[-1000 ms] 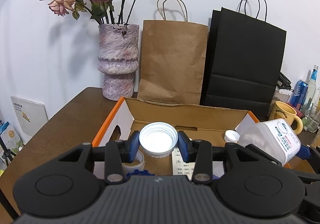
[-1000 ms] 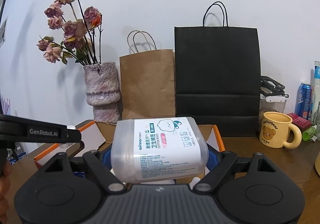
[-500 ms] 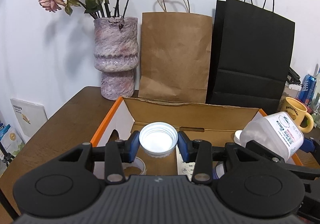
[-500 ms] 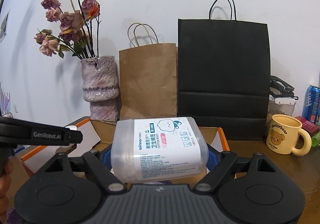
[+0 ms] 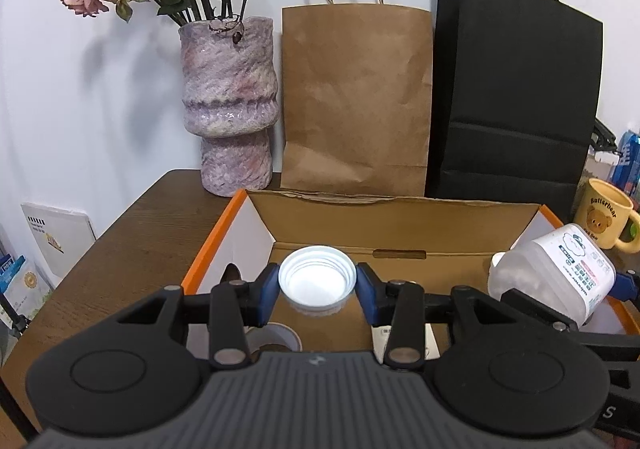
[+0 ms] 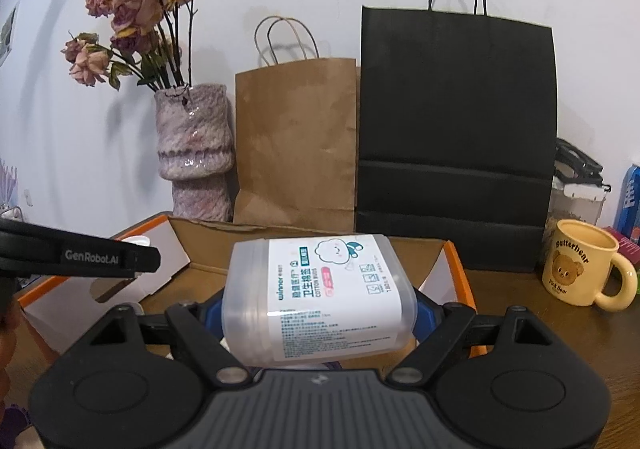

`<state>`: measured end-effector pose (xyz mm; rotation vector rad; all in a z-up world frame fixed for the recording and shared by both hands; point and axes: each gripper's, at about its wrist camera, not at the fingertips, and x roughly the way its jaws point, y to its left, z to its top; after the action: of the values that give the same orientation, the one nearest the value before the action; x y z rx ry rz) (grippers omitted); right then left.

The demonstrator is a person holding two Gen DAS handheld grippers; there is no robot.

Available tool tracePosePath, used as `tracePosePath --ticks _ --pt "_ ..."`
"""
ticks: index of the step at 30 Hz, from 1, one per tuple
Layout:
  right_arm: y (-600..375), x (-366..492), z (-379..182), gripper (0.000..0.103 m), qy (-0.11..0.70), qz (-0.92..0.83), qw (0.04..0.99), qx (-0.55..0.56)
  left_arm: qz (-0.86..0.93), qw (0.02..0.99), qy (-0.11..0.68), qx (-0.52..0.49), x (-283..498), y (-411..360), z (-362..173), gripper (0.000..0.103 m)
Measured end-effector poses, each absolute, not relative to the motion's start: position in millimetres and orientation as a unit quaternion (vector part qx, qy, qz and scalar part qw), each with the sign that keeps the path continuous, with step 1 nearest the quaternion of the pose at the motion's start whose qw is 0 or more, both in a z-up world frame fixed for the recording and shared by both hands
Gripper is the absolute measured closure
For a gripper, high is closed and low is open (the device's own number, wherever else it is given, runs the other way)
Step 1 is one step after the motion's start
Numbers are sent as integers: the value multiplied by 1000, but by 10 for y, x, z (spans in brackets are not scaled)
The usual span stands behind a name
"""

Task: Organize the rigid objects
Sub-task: 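Carry the white cap over the box with the left gripper while the right gripper carries the pill container, then open the left gripper to drop the white cap while the right gripper releases the pill container into the box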

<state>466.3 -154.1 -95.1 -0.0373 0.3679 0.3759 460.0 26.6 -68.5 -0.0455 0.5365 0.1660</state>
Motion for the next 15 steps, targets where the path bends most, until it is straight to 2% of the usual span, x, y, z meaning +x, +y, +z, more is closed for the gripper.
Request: tracePosePath --ticks 2,3,5,6,15 --pt "-1547 4682 -965 19 191 188 963 -16 83 961 264 -21 4595 263 -683 26" --pt "-1553 4683 -971 18 192 187 963 -15 87 961 261 -19 4591 260 -679 19" --pt "-1560 4676 -964 6 190 184 964 -13 91 963 252 -15 4569 257 -662 0" --pt "-1563 4665 -959 0 186 182 965 -13 89 965 246 -16 4550 255 -651 0" --pt "-1590 4641 -936 0 177 173 969 -9 96 964 245 -24 4551 283 -611 0"
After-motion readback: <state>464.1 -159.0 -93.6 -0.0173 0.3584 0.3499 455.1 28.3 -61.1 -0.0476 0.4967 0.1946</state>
